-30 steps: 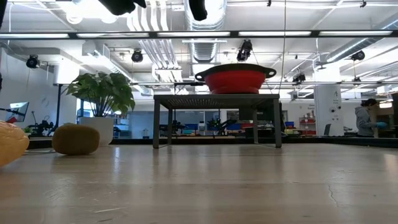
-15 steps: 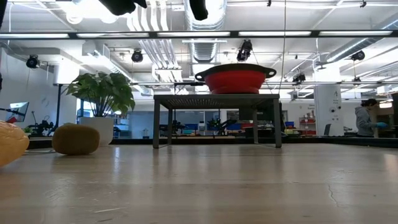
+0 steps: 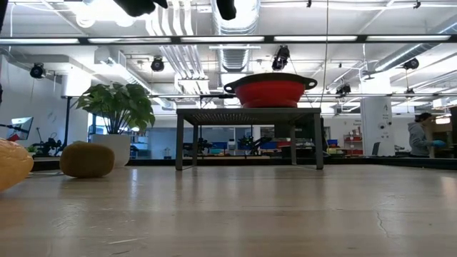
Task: Pick & Place Fruit
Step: Put the kiwi into the strainer bowl on the shelf
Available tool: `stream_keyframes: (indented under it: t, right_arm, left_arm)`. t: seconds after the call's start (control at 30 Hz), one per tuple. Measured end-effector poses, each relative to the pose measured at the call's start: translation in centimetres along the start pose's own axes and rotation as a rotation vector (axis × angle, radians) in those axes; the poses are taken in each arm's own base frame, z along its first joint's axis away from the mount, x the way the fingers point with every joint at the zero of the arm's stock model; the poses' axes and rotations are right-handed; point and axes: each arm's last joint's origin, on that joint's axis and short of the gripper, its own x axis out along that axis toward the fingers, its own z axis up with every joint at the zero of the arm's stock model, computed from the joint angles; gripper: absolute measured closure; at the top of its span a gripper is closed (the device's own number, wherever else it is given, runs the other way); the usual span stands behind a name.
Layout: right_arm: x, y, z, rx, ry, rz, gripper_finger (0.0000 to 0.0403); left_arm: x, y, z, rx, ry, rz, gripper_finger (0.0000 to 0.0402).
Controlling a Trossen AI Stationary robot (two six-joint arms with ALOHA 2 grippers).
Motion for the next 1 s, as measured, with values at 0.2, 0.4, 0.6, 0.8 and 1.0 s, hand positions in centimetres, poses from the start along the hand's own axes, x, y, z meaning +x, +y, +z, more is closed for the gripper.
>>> stream_keyframes:
  t: [0.2, 0.4, 0.6, 0.8, 1.0]
  right_arm:
    - [0.0, -0.3, -0.1, 0.004, 0.027, -0.021, 0.0172]
    - [0.6, -1.9, -1.4, 0.041, 0.121, -0.106, 0.018]
    - [1.6, -4.2, -3.5, 0.106, 0.193, -0.202, 0.0179]
    - [3.1, -5.4, -6.4, 0.133, 0.303, -0.153, 0.0177]
    - [5.2, -7.2, -9.1, 0.216, 0.441, 0.019, 0.0175]
  left_arm:
    - [-0.1, -0.3, -0.2, 0.045, 0.008, -0.007, 0.0053]
    - [-0.3, -0.4, 0.5, 0.05, 0.016, -0.007, 0.0012]
    - [-0.6, -0.9, 2.0, 0.046, -0.008, -0.019, 0.0011]
    - [-0.7, -1.1, 2.7, 0.042, -0.029, -0.024, 0.0012]
    - [-0.6, -1.4, 3.1, 0.04, -0.033, -0.061, 0.0012]
